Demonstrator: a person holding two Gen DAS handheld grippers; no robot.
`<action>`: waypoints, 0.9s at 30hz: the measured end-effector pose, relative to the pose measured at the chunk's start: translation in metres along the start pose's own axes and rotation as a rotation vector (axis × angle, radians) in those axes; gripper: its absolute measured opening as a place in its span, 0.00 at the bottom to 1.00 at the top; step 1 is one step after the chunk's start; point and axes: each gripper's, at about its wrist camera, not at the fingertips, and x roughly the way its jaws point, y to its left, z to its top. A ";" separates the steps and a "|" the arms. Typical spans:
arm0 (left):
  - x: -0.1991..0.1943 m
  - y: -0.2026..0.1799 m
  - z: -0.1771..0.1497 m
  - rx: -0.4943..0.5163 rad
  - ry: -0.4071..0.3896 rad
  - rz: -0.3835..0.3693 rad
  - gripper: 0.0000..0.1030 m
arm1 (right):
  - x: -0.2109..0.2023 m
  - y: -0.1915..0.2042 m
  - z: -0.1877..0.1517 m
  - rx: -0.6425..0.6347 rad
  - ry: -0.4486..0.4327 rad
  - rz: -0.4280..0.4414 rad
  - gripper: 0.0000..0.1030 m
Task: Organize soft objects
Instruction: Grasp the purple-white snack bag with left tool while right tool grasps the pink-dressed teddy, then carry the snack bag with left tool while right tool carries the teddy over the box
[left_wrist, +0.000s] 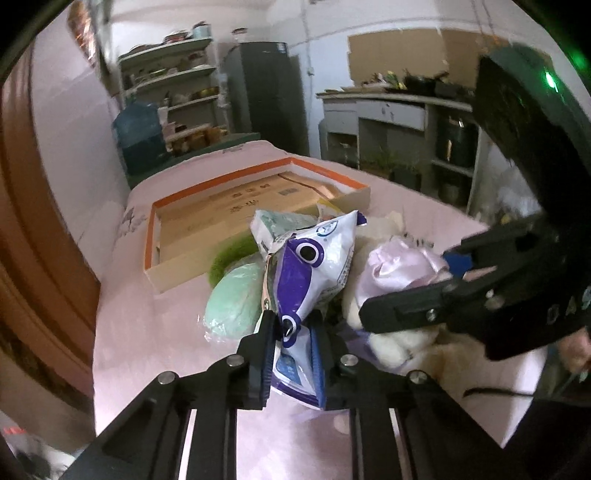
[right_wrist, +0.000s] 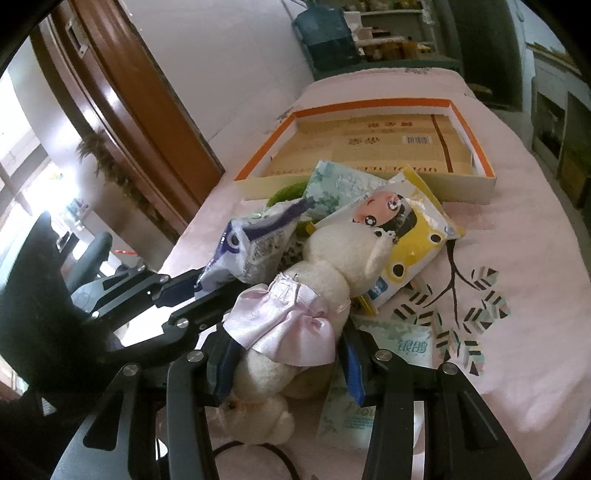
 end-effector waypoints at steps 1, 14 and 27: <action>-0.002 0.001 0.001 -0.021 -0.006 -0.003 0.17 | -0.002 0.001 0.000 -0.005 -0.004 -0.004 0.47; -0.029 0.009 0.023 -0.188 -0.080 0.011 0.17 | -0.027 0.011 0.010 -0.053 -0.073 -0.034 0.46; -0.031 0.027 0.059 -0.327 -0.067 0.108 0.17 | -0.059 0.006 0.036 -0.079 -0.160 -0.078 0.46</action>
